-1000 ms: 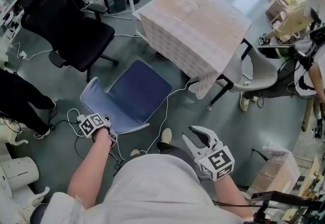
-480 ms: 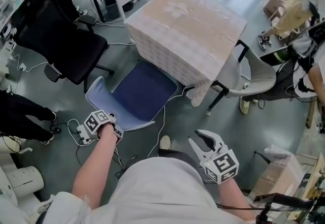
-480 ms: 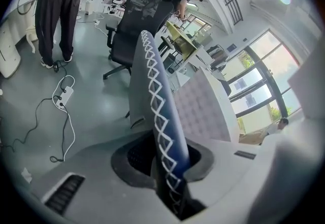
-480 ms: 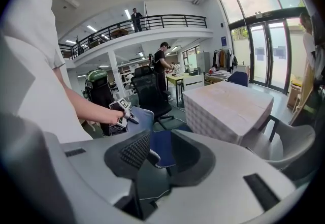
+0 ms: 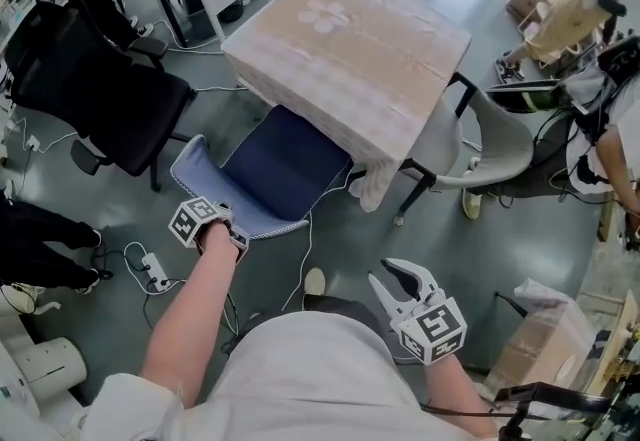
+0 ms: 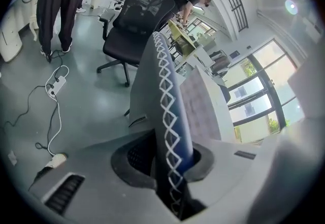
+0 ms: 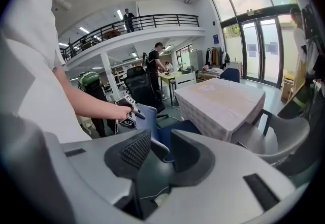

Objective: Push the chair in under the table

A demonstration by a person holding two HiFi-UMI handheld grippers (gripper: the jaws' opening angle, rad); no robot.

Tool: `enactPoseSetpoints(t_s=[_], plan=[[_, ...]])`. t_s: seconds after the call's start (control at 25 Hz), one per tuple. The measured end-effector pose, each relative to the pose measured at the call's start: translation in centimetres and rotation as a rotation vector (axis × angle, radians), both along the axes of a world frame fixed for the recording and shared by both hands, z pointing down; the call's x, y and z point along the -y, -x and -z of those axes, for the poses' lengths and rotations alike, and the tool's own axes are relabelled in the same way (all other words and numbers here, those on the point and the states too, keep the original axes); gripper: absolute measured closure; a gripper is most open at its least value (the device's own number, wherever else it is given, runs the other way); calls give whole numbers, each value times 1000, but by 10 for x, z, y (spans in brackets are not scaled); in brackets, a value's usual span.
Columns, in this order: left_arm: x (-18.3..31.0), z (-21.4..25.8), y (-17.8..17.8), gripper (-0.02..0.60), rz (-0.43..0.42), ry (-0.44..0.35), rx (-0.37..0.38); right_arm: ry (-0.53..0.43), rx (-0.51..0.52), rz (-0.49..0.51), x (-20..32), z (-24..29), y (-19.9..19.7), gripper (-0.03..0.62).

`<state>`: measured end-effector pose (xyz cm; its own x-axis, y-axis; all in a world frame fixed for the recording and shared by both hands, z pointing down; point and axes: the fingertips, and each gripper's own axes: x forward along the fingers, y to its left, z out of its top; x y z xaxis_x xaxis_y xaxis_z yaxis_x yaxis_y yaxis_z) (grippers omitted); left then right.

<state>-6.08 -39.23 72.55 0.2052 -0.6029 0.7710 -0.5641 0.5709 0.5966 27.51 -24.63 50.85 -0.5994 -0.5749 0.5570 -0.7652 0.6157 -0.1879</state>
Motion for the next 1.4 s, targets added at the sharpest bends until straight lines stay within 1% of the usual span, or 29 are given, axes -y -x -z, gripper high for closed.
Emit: enactPoseSetpoints(t_s=[0.32,0.48,0.64,0.76,0.92,1.0,1.12,1.2,1.32,1.4], plan=[[34,-2,-35,499,74,-10,-47,26,-10,-31,-2,-6,-17,468],[47,-2,-51,499,81,-11,-61,37,-18,-42,-4,-8,-21,468],[51,-1,-53,490,86,-8,-57,45,-21,-45,-8,-9,-20,468],[48,-4,-52,472,53,-2,-31,41,-22,-45,-11,-9,-19,468],[42,0,-48,441,-3,24,34,34,-21,-30,-13,-7,-11,468],[41,6,-49,429,-32,22,39,26,-20,-26,-15,-5,-4,468],[39,23,-47,422,-63,-13,28,16,-17,-16,-16,1,9,468],[35,39,-41,422,-76,-50,33,13,-15,-3,-18,4,19,468],[27,72,-28,422,-126,-149,78,1,-9,17,-21,4,36,468],[19,96,-20,423,-163,-231,85,-13,-6,31,-23,4,49,468]])
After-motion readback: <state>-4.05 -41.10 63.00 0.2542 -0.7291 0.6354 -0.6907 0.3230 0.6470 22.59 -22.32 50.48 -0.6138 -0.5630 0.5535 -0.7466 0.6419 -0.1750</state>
